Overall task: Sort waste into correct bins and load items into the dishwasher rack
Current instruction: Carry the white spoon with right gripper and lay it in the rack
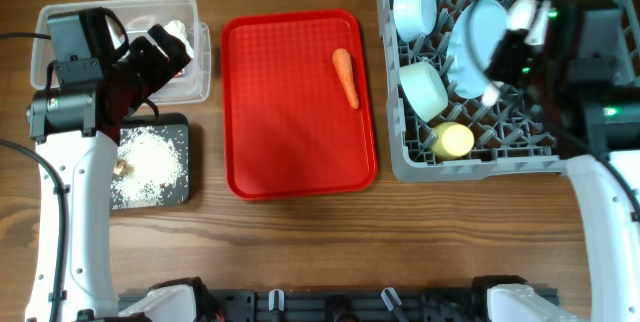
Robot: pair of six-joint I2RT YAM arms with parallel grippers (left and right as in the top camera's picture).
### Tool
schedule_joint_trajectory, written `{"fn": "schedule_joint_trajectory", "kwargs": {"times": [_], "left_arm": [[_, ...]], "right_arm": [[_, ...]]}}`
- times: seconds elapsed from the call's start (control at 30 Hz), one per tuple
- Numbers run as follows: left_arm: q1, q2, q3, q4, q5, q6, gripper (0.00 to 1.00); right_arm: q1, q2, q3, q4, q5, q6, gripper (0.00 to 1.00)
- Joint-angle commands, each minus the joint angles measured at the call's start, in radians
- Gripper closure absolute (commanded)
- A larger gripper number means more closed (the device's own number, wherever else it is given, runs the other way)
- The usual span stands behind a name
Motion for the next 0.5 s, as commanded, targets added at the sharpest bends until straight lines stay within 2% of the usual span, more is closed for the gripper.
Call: {"fn": "schedule_joint_trajectory", "kwargs": {"times": [0.0,0.27,0.47], "left_arm": [[0.005,0.003,0.007,0.002,-0.010,0.013,0.00],[0.005,0.003,0.007,0.002,-0.010,0.012,0.00],[0.005,0.003,0.007,0.002,-0.010,0.012,0.00]], "right_arm": [[-0.085,0.051,-0.004,-0.038,0.042,0.243,0.96],[-0.162,0.152,-0.004,-0.138,0.098,0.526,0.96],[-0.167,0.235,-0.004,-0.154,0.117,0.609,0.96]]}}
